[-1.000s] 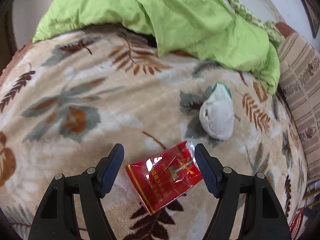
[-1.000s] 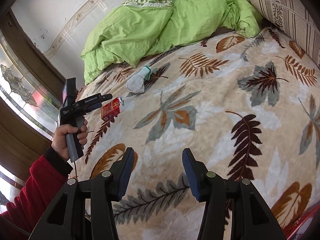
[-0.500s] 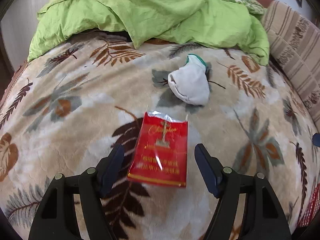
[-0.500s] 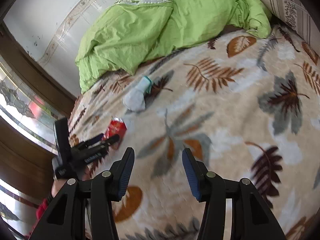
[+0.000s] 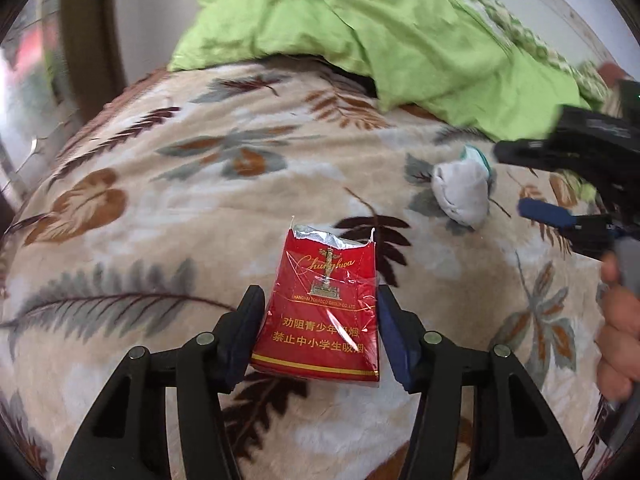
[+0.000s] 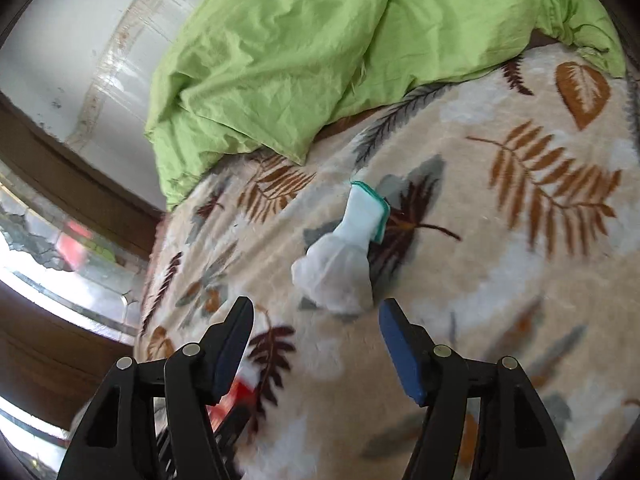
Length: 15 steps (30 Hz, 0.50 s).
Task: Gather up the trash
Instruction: 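Grasp the red cigarette pack with the left tool while the right tool grasps the white glove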
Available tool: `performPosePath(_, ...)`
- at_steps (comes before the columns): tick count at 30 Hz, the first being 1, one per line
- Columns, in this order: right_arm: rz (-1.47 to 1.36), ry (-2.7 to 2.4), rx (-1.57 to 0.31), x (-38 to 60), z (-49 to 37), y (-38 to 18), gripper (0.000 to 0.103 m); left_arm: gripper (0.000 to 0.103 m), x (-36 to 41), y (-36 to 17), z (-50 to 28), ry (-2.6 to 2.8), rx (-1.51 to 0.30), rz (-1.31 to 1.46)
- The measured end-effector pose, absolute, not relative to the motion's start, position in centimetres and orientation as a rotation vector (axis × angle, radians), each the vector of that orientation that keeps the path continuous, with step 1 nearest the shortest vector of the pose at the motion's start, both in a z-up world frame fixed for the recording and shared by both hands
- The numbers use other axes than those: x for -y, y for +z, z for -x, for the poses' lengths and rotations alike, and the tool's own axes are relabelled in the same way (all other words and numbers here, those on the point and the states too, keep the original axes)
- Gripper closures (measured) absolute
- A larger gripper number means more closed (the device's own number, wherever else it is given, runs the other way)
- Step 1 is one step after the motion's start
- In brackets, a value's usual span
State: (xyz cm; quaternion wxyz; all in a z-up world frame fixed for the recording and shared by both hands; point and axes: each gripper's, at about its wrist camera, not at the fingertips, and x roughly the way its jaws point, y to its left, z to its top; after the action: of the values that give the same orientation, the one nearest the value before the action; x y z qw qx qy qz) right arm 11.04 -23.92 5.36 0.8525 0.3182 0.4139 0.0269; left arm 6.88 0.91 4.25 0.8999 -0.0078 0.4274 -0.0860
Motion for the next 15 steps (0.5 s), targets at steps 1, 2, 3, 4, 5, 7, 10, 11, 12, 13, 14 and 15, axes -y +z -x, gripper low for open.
performPosePath(1, -0.67, 0.045, -0.879, 23.5, -12.3, 4.8, 0.034, 0.048, -1.2, 4.4, -6.7, -0.163, -0.867, 0.009)
performPosePath(2, -0.669, 0.044, -0.89, 23.2, -13.3, 4.3, 0.034, 0.048, -1.3, 4.4, -6.6, -0.158, -0.854, 0.004)
performPosePath(3, -0.664, 0.034, -0.911, 22.9, -14.4, 3.7, 0.034, 0.048, -1.6, 4.5, -6.7, -0.155, -0.838, 0.002)
performPosePath(4, -0.664, 0.011, -0.924, 22.7, -15.3, 3.2, 0.034, 0.048, -1.9, 4.5, -6.9, -0.146, -0.83, 0.004)
performPosePath(5, -0.665, 0.001, -0.928, 22.6, -15.8, 2.8, 0.034, 0.048, -1.9, 4.5, -7.3, -0.143, -0.831, 0.01)
performPosePath(7, -0.646, 0.0, -0.958, 22.1, -17.0, 1.9, 0.051, 0.048, -2.2, 4.3, -7.5, -0.151, -0.834, 0.025)
performPosePath(10, -0.652, -0.007, -0.966, 22.2, -16.4, 1.1, 0.071, 0.048, -2.0, 4.0, -7.9, -0.153, -0.826, 0.001)
performPosePath(11, -0.635, -0.004, -0.956, 22.2, -15.8, 1.2, 0.078, 0.048, -2.0, 3.9, -7.9, -0.154, -0.825, 0.003)
performPosePath(12, -0.624, -0.009, -0.945, 22.2, -15.3, 1.3, 0.08, 0.048, -2.1, 3.9, -7.9, -0.16, -0.825, 0.012)
performPosePath(13, -0.624, 0.0, -0.93, 22.3, -14.4, 1.5, 0.082, 0.048, -2.1, 4.0, -7.9, -0.166, -0.823, 0.014)
performPosePath(14, -0.623, 0.013, -0.917, 22.4, -13.6, 1.8, 0.084, 0.048, -2.0, 4.1, -7.7, -0.168, -0.817, 0.007)
performPosePath(15, -0.606, 0.022, -0.896, 22.3, -12.4, 2.3, 0.084, 0.048, -1.9, 4.2, -7.6, -0.169, -0.811, 0.001)
